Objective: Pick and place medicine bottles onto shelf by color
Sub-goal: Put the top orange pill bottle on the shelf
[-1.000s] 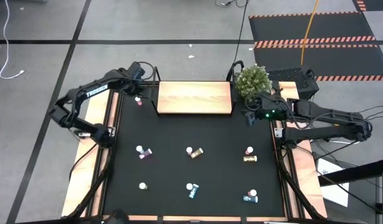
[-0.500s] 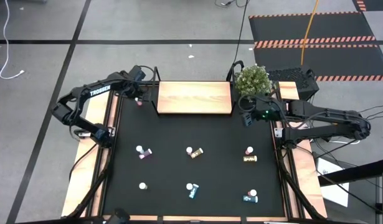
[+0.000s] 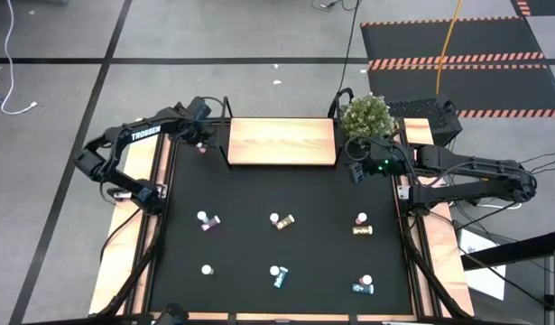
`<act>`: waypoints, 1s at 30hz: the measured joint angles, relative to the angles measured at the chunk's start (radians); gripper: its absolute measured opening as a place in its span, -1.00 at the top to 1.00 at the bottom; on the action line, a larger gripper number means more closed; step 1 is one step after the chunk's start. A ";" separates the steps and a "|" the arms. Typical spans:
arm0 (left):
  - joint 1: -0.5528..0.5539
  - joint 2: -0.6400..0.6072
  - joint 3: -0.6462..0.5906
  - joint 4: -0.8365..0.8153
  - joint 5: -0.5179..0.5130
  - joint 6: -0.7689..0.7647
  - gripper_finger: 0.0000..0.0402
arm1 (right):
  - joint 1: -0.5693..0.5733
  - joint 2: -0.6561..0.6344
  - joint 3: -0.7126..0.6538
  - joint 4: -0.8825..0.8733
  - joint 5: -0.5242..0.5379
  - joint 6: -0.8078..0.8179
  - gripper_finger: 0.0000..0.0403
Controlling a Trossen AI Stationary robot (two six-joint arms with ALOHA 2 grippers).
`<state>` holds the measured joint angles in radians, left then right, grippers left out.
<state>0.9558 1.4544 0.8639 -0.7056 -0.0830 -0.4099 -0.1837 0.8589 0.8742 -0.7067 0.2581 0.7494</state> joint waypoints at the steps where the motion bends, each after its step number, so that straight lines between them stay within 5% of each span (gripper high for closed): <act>1: 0.000 0.000 0.000 0.007 0.000 0.004 -0.07 | 0.000 0.000 0.000 0.000 0.000 0.003 0.01; 15: 0.013 0.000 0.000 -0.004 -0.001 0.012 0.37 | 0.000 0.000 0.000 -0.001 -0.001 0.025 0.01; 30: 0.013 -0.002 0.055 -0.148 -0.001 0.023 0.39 | 0.000 0.000 0.000 -0.001 -0.002 0.008 0.01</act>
<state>0.9684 1.4528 0.9188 -0.8538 -0.0843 -0.3867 -0.1837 0.8589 0.8738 -0.7078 0.2562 0.7575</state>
